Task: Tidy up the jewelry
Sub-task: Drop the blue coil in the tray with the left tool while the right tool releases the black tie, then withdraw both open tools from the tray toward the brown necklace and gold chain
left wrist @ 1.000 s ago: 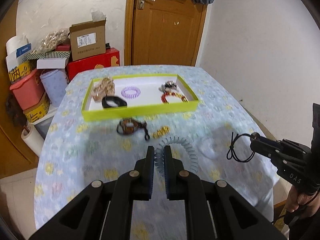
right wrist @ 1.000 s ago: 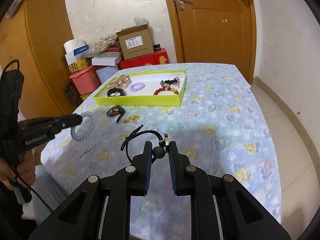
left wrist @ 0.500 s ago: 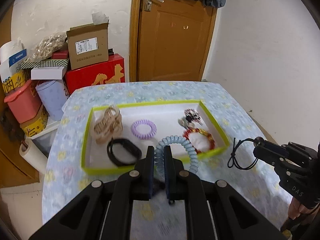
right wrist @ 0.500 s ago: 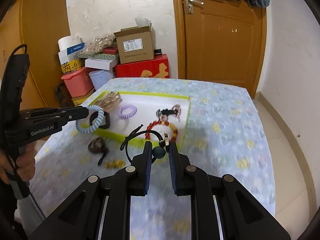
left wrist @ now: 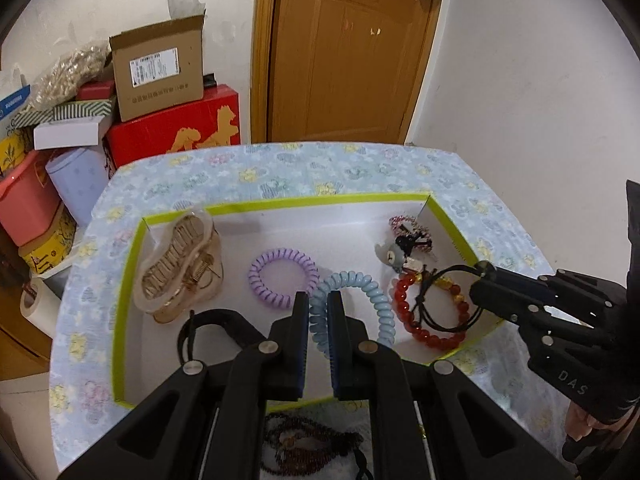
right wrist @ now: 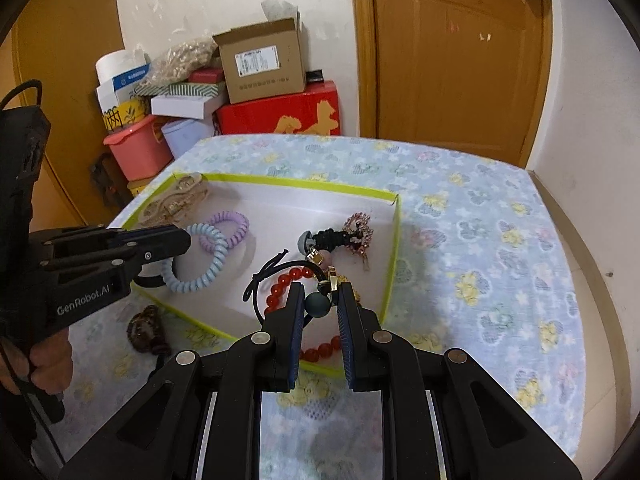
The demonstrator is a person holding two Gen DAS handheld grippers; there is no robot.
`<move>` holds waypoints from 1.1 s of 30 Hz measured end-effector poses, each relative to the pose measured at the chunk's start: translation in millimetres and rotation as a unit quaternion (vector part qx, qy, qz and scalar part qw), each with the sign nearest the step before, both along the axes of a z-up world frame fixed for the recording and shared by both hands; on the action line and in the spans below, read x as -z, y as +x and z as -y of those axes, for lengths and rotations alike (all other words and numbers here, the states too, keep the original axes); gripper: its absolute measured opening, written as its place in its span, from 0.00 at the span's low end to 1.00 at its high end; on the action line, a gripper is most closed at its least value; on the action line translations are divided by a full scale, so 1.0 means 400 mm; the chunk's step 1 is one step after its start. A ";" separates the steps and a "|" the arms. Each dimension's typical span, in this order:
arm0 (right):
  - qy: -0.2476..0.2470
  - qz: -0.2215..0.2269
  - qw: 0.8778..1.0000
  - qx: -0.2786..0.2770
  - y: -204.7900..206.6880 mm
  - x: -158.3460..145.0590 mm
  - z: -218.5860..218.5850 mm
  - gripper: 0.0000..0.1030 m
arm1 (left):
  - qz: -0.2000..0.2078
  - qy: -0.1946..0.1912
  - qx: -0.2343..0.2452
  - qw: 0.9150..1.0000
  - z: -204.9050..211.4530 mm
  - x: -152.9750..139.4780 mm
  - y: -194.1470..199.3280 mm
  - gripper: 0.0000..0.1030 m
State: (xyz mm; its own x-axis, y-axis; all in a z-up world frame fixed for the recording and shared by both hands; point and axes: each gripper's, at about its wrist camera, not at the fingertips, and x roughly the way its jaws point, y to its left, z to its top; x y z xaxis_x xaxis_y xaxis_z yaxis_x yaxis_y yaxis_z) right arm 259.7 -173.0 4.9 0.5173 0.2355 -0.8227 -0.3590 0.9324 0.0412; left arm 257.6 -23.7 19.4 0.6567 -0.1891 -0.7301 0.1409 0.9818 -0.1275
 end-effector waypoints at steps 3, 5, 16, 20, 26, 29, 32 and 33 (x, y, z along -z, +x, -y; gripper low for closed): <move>-0.008 -0.010 1.000 -0.004 0.011 0.021 -0.008 0.17 | -0.009 0.000 0.000 1.000 0.002 0.017 0.009 0.09; -0.010 -0.015 1.000 -0.003 0.013 0.028 -0.009 0.17 | -0.014 -0.003 -0.001 1.000 -0.001 0.027 0.011 0.10; -0.017 -0.024 1.000 0.006 0.003 0.033 -0.008 0.19 | -0.018 -0.007 -0.005 1.000 -0.013 0.035 -0.002 0.10; -0.016 -0.015 1.000 0.008 -0.017 0.011 -0.005 0.19 | -0.008 -0.004 -0.007 1.000 -0.013 0.016 -0.025 0.17; -0.012 0.001 1.000 0.004 -0.074 -0.035 0.000 0.19 | 0.006 -0.009 -0.009 1.000 -0.013 -0.028 -0.086 0.17; -0.012 0.007 1.000 0.003 -0.109 -0.056 0.003 0.20 | 0.012 -0.006 -0.011 1.000 -0.013 -0.046 -0.125 0.17; -0.007 0.010 1.000 0.003 -0.153 -0.075 0.007 0.23 | 0.017 -0.009 -0.015 1.000 -0.017 -0.061 -0.169 0.17; -0.006 0.011 1.000 0.003 -0.161 -0.080 0.009 0.24 | 0.018 -0.009 -0.016 1.000 -0.019 -0.066 -0.180 0.17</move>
State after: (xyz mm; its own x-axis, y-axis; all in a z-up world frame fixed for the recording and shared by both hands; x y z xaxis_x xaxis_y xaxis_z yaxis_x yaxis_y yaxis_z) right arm 195.2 -176.6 36.7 0.5367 0.2231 -0.8137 -0.3549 0.9346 0.0222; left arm 185.5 -16.2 45.7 0.6887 -0.1807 -0.7022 0.1138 0.9834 -0.1415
